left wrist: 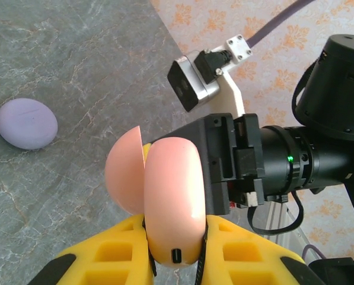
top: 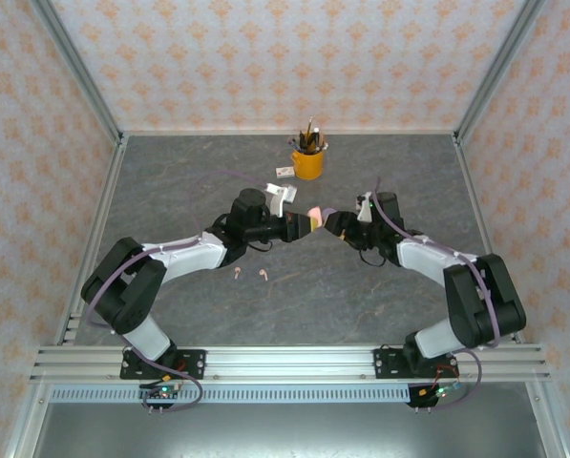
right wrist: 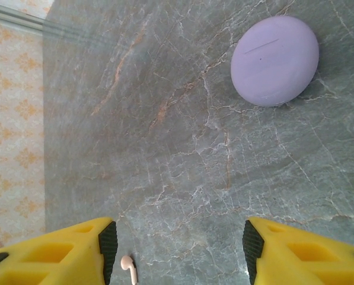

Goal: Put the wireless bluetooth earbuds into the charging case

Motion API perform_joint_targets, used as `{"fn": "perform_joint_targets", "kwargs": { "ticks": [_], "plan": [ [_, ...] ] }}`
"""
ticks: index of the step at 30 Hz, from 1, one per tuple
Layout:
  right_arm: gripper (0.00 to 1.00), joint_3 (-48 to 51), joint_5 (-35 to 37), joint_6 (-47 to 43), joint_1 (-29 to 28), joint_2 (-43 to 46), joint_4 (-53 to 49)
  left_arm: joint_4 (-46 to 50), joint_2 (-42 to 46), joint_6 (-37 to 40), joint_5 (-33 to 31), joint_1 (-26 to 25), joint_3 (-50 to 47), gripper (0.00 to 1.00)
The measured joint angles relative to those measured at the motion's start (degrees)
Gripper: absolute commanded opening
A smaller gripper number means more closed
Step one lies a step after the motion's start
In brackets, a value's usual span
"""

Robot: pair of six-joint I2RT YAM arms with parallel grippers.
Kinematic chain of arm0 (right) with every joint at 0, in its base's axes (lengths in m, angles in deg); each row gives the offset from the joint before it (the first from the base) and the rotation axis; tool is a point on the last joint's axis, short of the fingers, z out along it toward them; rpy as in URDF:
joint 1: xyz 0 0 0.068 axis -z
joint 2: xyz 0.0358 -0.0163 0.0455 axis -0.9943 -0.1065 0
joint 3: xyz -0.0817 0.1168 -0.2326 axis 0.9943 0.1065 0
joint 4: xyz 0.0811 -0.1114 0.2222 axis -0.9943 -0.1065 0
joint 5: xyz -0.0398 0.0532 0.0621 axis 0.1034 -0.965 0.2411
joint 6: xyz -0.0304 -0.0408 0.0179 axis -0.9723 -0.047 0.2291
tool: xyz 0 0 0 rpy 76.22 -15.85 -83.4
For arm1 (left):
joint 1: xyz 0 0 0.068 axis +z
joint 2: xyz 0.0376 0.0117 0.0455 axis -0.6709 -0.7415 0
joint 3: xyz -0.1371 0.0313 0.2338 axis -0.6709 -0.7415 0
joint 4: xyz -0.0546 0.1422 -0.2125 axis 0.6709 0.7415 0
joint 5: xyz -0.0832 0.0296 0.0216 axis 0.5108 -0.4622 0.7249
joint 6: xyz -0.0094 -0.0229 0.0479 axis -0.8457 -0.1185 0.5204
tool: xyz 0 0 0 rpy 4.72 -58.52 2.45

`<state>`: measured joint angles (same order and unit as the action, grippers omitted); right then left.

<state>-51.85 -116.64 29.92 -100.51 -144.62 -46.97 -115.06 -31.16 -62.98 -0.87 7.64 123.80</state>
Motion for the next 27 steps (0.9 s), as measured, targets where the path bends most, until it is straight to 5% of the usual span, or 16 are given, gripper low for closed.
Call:
{"fn": "perform_joint_targets", "kwargs": {
  "ticks": [10, 27],
  "plan": [
    [0.53, 3.3, -4.8, 0.0, 1.3, 9.6, 1.6, -0.2, 0.0, 0.0, 2.2, 0.0, 0.0, 0.19],
    [0.38, 3.3, -8.0, 1.7, 1.3, 9.9, 5.7, -3.5, -0.1, -0.5, 5.5, 0.0, 0.5, 0.19]
  ]
}}
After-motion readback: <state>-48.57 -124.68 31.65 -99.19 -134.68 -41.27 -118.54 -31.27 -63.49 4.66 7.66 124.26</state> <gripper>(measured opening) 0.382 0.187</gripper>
